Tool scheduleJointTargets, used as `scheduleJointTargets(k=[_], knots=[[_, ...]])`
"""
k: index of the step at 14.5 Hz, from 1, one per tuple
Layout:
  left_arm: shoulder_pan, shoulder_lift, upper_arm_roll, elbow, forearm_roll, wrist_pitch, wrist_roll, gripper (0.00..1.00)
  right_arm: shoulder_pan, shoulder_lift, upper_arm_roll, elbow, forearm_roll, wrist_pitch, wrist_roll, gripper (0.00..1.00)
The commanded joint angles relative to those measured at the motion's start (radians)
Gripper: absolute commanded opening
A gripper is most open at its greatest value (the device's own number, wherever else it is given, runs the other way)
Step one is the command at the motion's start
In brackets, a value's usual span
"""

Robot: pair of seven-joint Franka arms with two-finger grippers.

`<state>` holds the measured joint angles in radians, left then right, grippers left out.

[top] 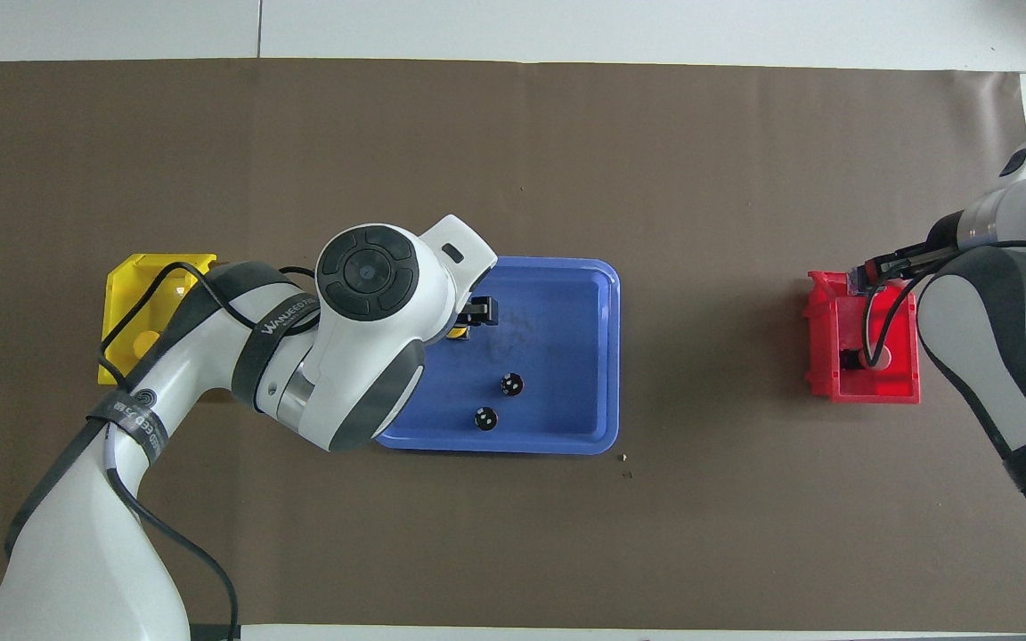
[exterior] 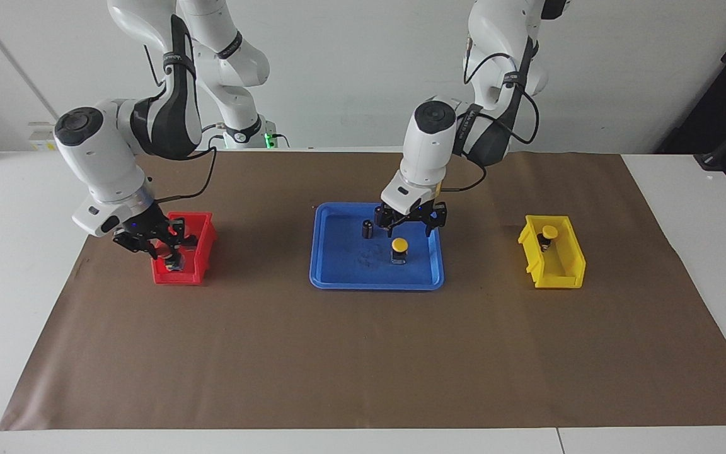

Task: Sort red and yellow buttons by color
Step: 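Grasp the second yellow button with the left gripper while the right gripper releases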

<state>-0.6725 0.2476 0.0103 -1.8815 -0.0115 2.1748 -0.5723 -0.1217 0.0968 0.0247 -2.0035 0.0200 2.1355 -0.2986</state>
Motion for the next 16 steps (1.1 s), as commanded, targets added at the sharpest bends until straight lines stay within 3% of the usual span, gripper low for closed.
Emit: scheduleJointTargets(k=[1, 4, 5, 6, 7, 8, 11, 14, 15, 16], knots=[[-0.027, 0.007, 0.017, -0.024, 0.018, 0.045, -0.021, 0.95, -0.019, -0.06, 0.014, -0.118, 0.028, 0.081, -0.022, 0.1], [-0.035, 0.028, 0.016, -0.022, 0.018, 0.062, -0.038, 0.9, -0.022, -0.077, 0.012, -0.178, 0.028, 0.139, -0.059, 0.1], [-0.036, 0.03, 0.016, -0.022, 0.018, 0.066, -0.053, 0.79, -0.027, -0.081, 0.011, -0.179, 0.028, 0.139, -0.074, 0.1], [-0.042, 0.032, 0.016, -0.022, 0.016, 0.066, -0.075, 0.53, -0.036, -0.083, 0.011, -0.187, 0.028, 0.141, -0.098, 0.1], [-0.042, 0.041, 0.016, -0.022, 0.018, 0.069, -0.086, 0.14, -0.039, -0.085, 0.009, -0.196, 0.028, 0.145, -0.103, 0.1], [-0.044, 0.042, 0.016, -0.022, 0.018, 0.082, -0.09, 0.02, -0.041, -0.088, 0.009, -0.205, 0.026, 0.147, -0.106, 0.1], [-0.036, 0.044, 0.019, 0.027, 0.015, 0.05, -0.103, 0.02, -0.042, -0.092, 0.009, -0.236, 0.026, 0.185, -0.105, 0.1], [-0.009, 0.003, 0.031, 0.192, 0.016, -0.201, -0.081, 0.01, -0.041, -0.092, 0.009, -0.268, 0.026, 0.233, -0.105, 0.14], [0.032, -0.013, 0.031, 0.25, 0.016, -0.293, -0.046, 0.01, -0.042, -0.089, 0.009, -0.268, 0.026, 0.238, -0.105, 0.23], [0.083, -0.028, 0.031, 0.29, 0.015, -0.372, 0.021, 0.01, -0.042, -0.088, 0.009, -0.262, 0.024, 0.231, -0.105, 0.61]])
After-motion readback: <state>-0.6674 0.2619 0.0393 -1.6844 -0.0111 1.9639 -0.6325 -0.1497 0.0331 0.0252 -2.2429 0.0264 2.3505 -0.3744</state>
